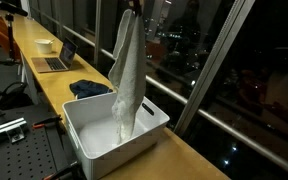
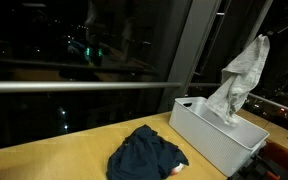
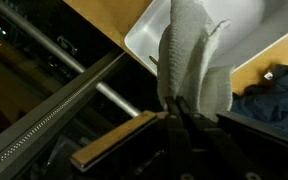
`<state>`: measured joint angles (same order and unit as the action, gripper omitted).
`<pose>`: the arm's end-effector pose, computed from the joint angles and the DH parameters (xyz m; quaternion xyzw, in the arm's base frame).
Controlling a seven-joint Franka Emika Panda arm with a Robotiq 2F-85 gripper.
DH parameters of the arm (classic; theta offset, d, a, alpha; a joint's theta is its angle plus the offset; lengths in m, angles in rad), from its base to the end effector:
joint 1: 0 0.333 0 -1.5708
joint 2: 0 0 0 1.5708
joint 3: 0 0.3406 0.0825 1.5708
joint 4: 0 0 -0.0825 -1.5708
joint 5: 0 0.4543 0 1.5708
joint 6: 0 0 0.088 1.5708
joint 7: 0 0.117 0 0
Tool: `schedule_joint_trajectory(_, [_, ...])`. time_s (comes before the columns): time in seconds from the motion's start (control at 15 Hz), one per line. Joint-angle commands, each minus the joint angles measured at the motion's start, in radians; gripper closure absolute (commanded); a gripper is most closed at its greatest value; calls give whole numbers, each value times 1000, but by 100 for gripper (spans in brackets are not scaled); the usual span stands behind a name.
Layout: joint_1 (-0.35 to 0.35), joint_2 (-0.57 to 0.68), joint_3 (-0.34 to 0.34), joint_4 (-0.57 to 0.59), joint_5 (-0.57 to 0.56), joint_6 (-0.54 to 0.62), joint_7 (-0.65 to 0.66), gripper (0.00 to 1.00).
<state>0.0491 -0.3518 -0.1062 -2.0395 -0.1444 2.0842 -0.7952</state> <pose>0.5462 -0.0472 0.6353 0.9052 0.3737 0.1579 0.1266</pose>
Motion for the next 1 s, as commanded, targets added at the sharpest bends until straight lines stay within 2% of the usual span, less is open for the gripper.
schedule_joint_trajectory(0.0, [30, 7, 57, 42, -1, -9, 23, 99])
schedule_joint_trajectory(0.27, [50, 37, 93, 47, -6, 2, 36, 99])
schedule_joint_trajectory(0.8, [42, 80, 80, -2, 8, 25, 23, 99])
schedule_joint_trajectory(0.87, [41, 86, 83, -8, 6, 27, 28, 71])
schedule_joint_trajectory(0.93, [41, 90, 85, -10, 7, 27, 30, 71])
